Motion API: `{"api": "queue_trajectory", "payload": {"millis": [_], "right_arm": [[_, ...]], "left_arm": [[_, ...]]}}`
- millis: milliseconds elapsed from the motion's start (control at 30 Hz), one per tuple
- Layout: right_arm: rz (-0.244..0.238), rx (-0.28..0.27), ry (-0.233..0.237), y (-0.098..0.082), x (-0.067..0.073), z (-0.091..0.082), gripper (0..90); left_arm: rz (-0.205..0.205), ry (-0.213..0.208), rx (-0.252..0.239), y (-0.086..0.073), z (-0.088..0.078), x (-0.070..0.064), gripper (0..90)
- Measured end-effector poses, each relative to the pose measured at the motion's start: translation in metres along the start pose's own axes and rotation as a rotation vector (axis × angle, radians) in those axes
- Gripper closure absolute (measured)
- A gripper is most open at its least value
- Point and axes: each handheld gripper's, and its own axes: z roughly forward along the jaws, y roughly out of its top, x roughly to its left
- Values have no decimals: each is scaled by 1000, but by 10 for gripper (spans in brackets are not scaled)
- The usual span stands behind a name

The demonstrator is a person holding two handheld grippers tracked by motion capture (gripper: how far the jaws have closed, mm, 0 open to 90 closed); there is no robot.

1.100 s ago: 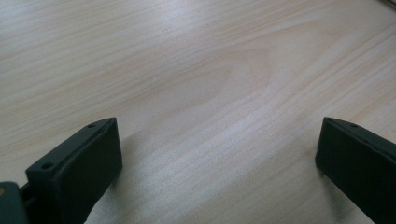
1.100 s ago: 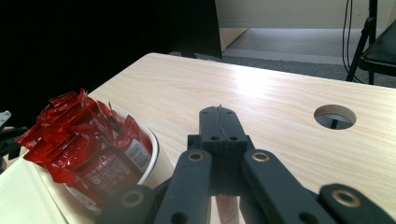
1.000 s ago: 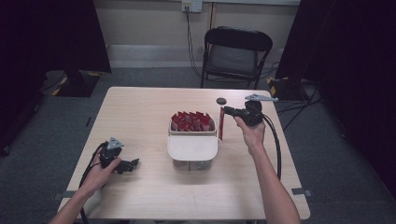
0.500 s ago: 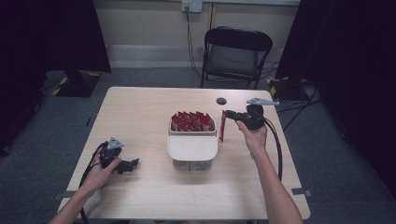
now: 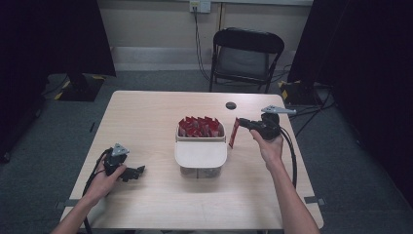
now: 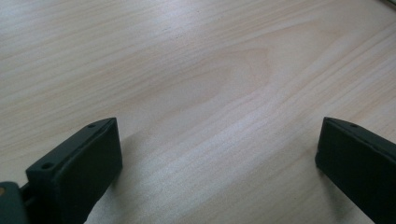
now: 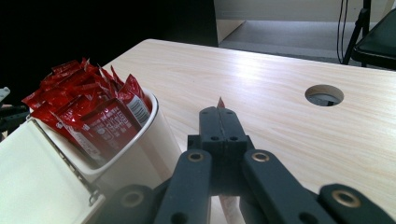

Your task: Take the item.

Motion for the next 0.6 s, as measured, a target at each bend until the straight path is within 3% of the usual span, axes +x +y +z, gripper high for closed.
{"api": "queue_trajectory", "payload": {"millis": [600], "right_arm": [[-12, 19, -7, -12, 5, -19, 900]], "left_arm": [[-1, 2, -3, 0, 0, 0, 0]]}}
